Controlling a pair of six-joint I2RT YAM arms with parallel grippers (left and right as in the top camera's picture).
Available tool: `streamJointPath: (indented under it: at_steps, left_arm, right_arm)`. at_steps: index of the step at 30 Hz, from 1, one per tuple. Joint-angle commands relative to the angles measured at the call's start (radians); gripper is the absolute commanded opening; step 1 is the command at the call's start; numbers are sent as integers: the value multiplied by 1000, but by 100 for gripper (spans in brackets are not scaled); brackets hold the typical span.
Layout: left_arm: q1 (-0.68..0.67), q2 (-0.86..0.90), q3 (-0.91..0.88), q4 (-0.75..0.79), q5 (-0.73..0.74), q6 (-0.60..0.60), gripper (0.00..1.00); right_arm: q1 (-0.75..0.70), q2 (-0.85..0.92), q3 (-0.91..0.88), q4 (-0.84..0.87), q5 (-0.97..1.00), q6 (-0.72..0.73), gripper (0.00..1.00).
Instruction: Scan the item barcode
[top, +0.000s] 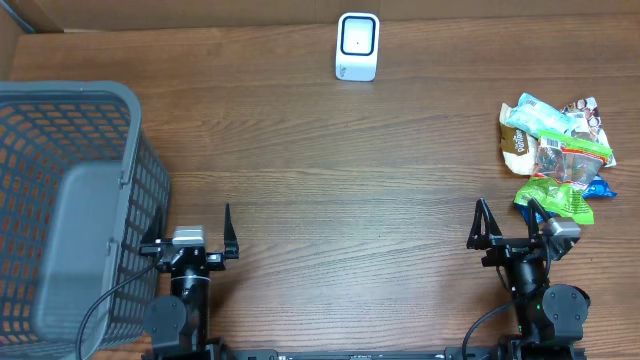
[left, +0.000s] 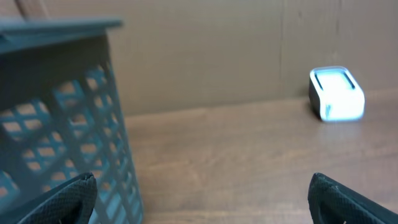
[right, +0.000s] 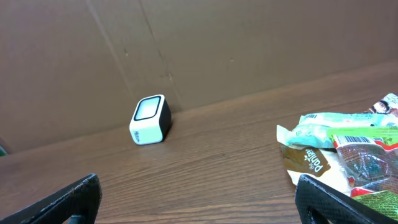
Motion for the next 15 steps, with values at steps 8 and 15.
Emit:
streamJointPath:
  at_steps: [8, 15]
  left_arm:
    - [6, -12, -42, -26, 17, 17, 100]
    - [6, -12, -42, -26, 17, 17, 100]
  right_arm:
    - [-1, -12, -10, 6, 2, 0, 100]
    - [-1, -12, -10, 6, 2, 0, 100]
